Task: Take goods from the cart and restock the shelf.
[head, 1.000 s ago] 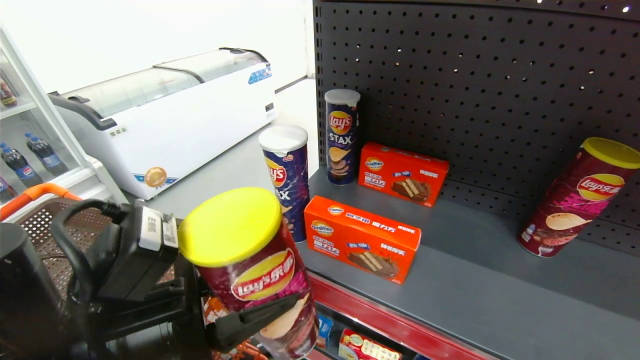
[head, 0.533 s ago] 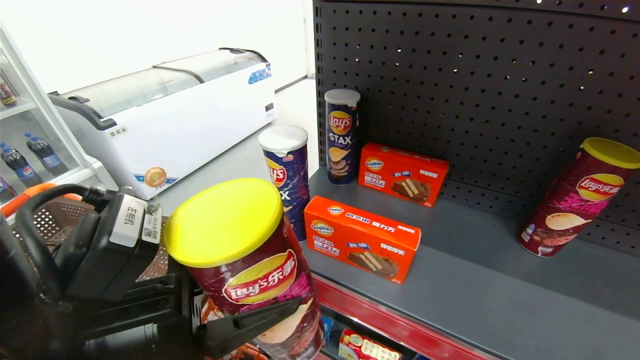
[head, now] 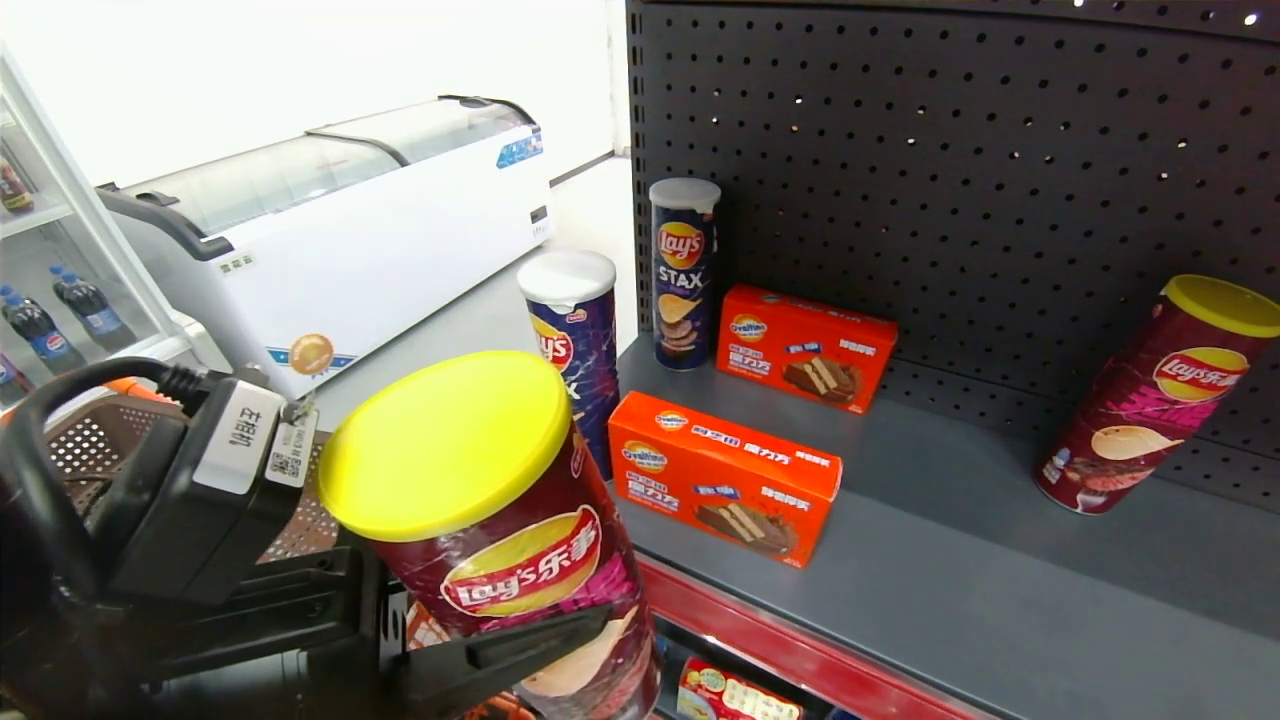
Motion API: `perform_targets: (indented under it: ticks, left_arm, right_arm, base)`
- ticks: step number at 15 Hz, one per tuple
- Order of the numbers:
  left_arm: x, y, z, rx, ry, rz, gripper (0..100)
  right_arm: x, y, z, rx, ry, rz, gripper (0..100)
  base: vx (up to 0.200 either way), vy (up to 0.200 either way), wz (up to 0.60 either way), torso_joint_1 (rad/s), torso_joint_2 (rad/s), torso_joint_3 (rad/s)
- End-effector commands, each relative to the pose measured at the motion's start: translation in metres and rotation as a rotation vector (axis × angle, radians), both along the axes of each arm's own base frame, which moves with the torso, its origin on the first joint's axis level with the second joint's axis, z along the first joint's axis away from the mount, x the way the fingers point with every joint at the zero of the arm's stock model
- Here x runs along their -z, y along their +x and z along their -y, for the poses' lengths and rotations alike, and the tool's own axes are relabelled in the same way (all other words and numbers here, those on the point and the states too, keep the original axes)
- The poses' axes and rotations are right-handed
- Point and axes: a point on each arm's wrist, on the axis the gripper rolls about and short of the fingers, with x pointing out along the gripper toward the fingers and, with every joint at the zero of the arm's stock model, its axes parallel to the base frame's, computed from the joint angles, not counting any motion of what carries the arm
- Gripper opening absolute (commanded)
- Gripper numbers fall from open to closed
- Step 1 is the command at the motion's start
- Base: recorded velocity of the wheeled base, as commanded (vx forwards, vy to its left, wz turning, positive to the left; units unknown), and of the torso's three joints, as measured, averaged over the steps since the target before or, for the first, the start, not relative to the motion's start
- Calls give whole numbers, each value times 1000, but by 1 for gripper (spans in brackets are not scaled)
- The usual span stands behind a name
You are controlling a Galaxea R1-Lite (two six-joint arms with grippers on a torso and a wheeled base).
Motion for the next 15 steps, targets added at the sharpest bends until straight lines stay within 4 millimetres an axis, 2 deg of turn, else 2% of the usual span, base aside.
perform_targets:
  ticks: [1, 2, 14, 15]
  left_arm:
    - [0, 0, 0, 17, -2, 0, 0]
    - [0, -1, 1, 32, -1, -3, 0]
    - [1, 0, 1, 35, 2, -7, 0]
    - [2, 0, 1, 35, 3, -8, 0]
  right_arm:
    - [0, 0, 0, -2, 0, 0, 100]
    - [0, 0, 0, -2, 0, -1, 100]
    - [0, 0, 0, -3, 0, 0, 100]
    - [0, 0, 0, -3, 0, 0, 100]
  base:
    - [0, 0, 0, 0, 0, 0]
    - [0, 0, 0, 0, 0, 0]
    - [0, 0, -600, 1, 4, 1]
    - [0, 0, 0, 0, 0, 0]
